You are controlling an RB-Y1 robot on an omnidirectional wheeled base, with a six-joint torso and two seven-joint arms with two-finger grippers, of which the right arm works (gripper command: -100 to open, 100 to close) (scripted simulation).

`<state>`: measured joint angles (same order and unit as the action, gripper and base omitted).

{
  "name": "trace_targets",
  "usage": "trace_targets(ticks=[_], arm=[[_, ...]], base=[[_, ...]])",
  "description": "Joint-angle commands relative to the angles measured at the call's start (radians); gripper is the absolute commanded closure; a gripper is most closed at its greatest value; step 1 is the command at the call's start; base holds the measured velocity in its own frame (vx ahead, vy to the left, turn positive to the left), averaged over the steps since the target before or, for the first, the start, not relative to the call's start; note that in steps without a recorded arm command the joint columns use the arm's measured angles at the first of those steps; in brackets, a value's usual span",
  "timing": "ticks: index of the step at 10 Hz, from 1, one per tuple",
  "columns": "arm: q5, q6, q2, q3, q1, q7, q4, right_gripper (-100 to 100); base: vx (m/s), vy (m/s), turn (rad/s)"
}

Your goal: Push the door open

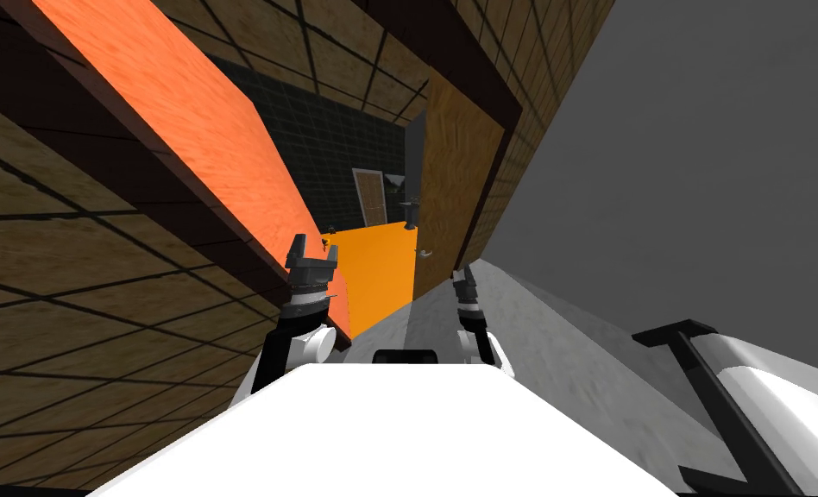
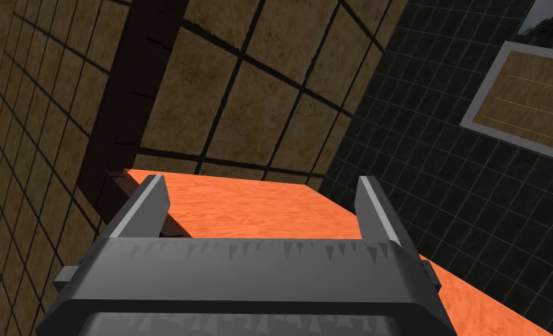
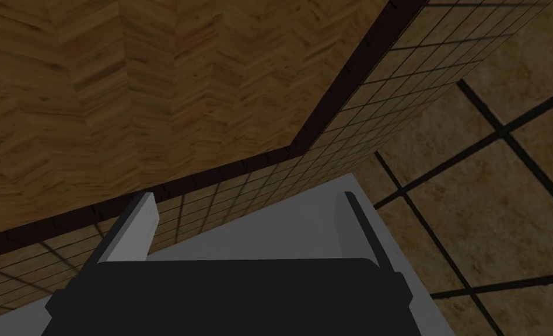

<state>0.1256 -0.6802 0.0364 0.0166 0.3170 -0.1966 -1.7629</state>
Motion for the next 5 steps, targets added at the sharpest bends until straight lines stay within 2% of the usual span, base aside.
trace_targets(ticks=[1, 2, 3, 5], arm=[[0.008, -0.007, 0.005, -0.005, -0.015, -0.005, 0.047, -100], [0.014, -0.013, 0.010, -0.008, -0.033, -0.009, 0.082, -100], [0.014, -0.013, 0.010, -0.008, -0.033, -0.009, 0.087, -100], [0.028, -0.027, 0.018, -0.015, -0.069, -0.018, 0.158, -100]], base=[[0.066, -0.050, 0.031], [0.078, -0.058, 0.065], [0.048, -0.048, 0.026], [0.047, -0.058, 0.047]])
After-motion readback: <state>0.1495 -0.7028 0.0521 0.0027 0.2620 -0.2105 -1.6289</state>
